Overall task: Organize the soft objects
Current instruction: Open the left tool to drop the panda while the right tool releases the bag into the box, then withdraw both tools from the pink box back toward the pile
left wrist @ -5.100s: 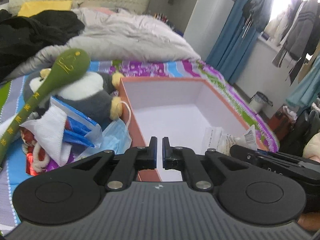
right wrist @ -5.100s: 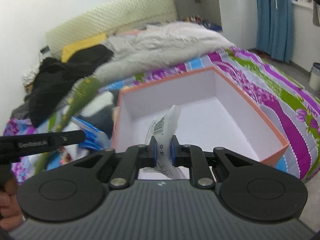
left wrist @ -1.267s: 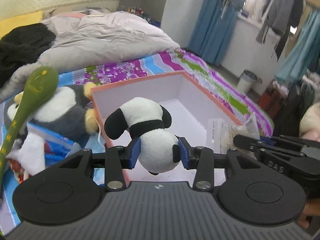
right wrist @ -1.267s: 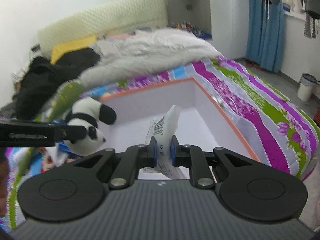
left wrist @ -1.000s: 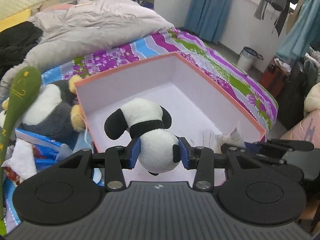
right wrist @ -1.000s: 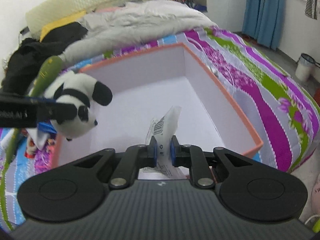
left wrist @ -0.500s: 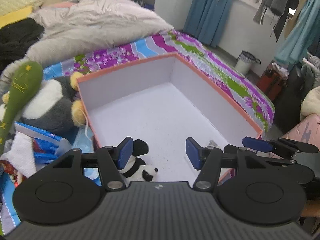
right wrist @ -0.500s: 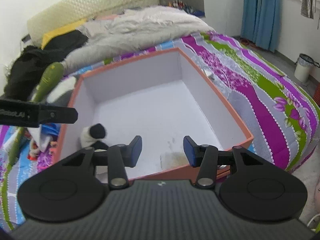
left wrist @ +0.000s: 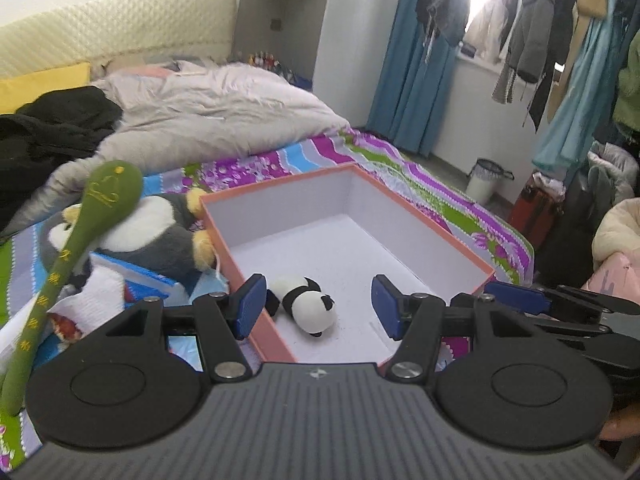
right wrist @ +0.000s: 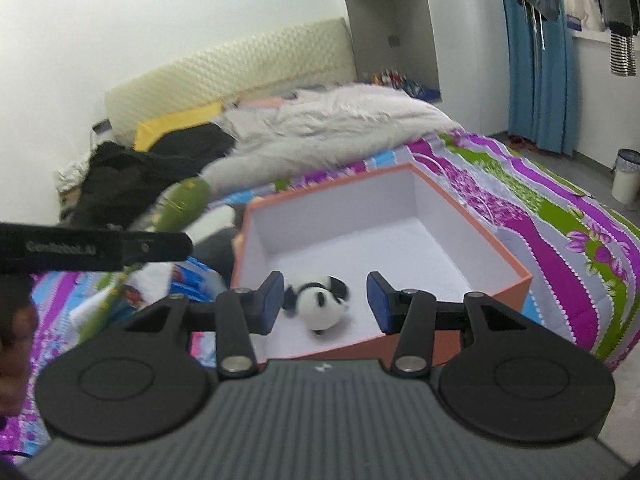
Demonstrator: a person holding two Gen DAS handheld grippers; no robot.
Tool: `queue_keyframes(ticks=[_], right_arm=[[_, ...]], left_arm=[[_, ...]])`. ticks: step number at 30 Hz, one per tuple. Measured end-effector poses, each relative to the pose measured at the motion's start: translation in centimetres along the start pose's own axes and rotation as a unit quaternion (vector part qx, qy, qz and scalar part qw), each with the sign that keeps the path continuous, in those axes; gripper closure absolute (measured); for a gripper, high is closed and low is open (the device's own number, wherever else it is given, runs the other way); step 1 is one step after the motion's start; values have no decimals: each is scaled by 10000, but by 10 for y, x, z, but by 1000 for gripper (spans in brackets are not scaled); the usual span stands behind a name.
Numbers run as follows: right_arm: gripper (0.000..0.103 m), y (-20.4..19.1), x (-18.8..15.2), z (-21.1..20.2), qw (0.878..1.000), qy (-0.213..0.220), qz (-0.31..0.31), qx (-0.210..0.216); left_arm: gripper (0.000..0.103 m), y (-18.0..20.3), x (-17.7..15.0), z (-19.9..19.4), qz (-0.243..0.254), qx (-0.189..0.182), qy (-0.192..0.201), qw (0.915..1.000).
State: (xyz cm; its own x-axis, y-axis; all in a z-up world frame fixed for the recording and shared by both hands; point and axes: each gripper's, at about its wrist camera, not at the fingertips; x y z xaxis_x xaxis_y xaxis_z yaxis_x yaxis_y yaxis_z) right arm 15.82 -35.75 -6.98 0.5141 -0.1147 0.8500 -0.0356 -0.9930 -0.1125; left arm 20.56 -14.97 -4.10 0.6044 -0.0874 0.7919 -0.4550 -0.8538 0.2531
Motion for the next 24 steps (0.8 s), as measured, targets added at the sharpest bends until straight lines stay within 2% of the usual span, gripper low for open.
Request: queue_keyframes(ticks=[9, 19, 24], right_arm=[[54, -29, -25, -31, 9998, 77, -36, 207], [54, -66, -53, -49, 9984, -118, -228, 495], [54, -84, -70, -48, 9969, -380, -366, 587]], left_arm=[[39, -16, -40, -59, -276, 263, 281, 9989], [39, -39, -83, -103, -711, 497, 356, 9956], [39, -52, -109, -120, -957, 712, 278, 9925]])
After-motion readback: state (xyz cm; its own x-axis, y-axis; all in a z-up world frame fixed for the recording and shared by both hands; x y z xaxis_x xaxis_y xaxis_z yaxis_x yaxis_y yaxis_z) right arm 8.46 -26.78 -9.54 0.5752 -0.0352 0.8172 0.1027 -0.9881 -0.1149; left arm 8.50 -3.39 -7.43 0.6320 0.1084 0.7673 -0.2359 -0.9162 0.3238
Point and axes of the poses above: each gripper's, at about its wrist camera, not at the fingertips, and z roughly the way its jaws point, y to its right, x to its top, and after that the axes turned 10 degrees about -x, right-handed
